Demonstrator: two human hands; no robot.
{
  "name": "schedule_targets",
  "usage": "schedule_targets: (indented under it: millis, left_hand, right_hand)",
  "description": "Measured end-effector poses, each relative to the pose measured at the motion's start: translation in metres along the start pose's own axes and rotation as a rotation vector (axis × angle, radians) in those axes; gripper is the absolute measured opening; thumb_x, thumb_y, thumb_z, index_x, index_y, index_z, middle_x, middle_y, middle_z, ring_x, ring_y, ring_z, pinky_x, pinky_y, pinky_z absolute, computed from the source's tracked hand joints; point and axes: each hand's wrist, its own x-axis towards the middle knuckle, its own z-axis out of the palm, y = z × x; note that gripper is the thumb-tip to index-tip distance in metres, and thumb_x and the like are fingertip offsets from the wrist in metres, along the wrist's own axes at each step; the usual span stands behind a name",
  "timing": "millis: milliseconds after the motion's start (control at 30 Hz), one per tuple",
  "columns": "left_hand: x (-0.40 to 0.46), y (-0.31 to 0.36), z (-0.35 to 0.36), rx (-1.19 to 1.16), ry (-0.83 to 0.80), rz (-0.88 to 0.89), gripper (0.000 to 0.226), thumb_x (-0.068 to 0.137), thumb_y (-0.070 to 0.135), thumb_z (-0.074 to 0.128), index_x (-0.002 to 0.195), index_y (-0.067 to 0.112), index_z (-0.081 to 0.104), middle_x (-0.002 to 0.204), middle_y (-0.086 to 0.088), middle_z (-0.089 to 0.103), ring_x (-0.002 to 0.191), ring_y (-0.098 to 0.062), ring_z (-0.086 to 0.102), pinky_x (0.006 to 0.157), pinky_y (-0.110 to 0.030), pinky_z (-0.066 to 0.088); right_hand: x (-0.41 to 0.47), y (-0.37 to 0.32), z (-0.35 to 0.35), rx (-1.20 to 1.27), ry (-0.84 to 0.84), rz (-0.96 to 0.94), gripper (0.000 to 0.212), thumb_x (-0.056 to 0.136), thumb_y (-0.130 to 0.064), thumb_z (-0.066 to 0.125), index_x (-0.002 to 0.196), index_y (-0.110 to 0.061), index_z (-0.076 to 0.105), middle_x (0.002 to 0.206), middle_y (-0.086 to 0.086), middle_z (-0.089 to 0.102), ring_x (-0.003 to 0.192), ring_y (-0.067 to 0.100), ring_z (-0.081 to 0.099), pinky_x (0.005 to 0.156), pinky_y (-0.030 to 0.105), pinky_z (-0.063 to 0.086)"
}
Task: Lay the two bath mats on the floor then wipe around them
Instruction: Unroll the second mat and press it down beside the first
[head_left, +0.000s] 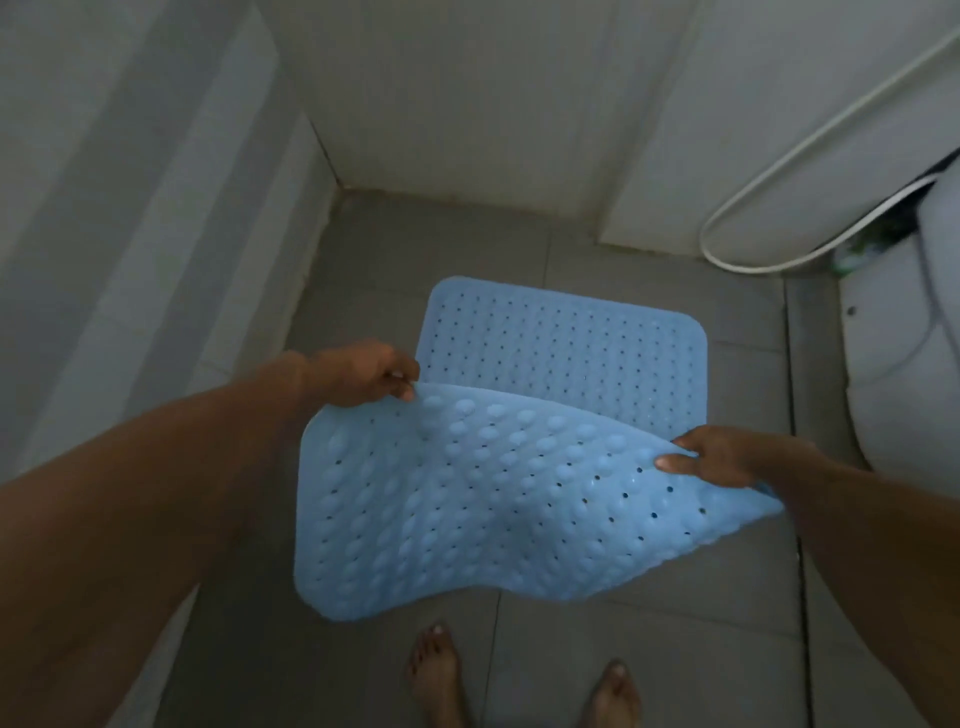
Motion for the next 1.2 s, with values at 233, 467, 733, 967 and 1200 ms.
schedule_targets:
  millis: [233,467,733,967,1200]
  left_hand:
    - [0.106,-0.02,0.119,0.009,-0.039,-0.084,0.02,0.091,0.035,0.064,0.099,0.016,0.064,0.094,0.0,0.058,0.086,-0.018,0.052,0.077,-0.028,0.039]
    - [0.187,-0.033,0.218,0.417,0.086,-0.367,0.037,0.09,0.01,0.053,0.127,0.014,0.048,0.122,-0.018,0.056,0.109,-0.034,0.057,0.093,-0.04,0.043]
    - [0.194,-0.021,0.271,0.288,-0.064,-0.399,0.089,0.092,0.062,0.042,0.154,0.023,-0.009,0.162,-0.015,-0.007,0.148,-0.038,0.005,0.118,-0.056,0.007]
    - [0.217,-0.005,0.322,0.052,-0.087,-0.463,0.119,0.074,0.08,0.051,0.148,0.03,-0.027,0.154,-0.009,-0.037,0.145,-0.041,-0.019,0.114,-0.066,-0.003]
    - [0.254,-0.014,0.388,-0.043,-0.069,-0.495,0.144,0.049,0.095,0.048,0.14,0.027,-0.041,0.144,-0.01,-0.051,0.137,-0.038,-0.039,0.113,-0.065,-0.009]
  right_hand:
    - [0.124,0.061,0.065,-0.103,0.2,0.066,0.07,0.074,-0.086,0.038,0.081,-0.021,0.063,0.118,0.011,0.066,0.111,0.032,0.059,0.096,0.041,0.046]
    - [0.229,0.092,0.098,-0.278,0.381,0.046,0.07,0.091,-0.065,0.049,0.143,-0.021,0.041,0.141,0.017,0.052,0.131,0.035,0.049,0.109,0.049,0.036]
    - [0.235,0.101,0.141,-0.273,0.219,0.077,0.077,0.098,-0.062,0.037,0.159,-0.028,0.005,0.167,0.006,-0.003,0.154,0.028,-0.001,0.123,0.052,0.005]
    - [0.272,0.091,0.203,-0.15,0.246,0.134,0.075,0.095,-0.071,0.02,0.156,-0.039,-0.007,0.163,0.001,-0.026,0.15,0.028,-0.024,0.12,0.059,-0.011]
    - [0.319,0.117,0.28,-0.075,0.626,0.02,0.074,0.094,-0.073,0.017,0.155,-0.042,-0.011,0.164,0.001,-0.023,0.152,0.031,-0.017,0.117,0.066,-0.006]
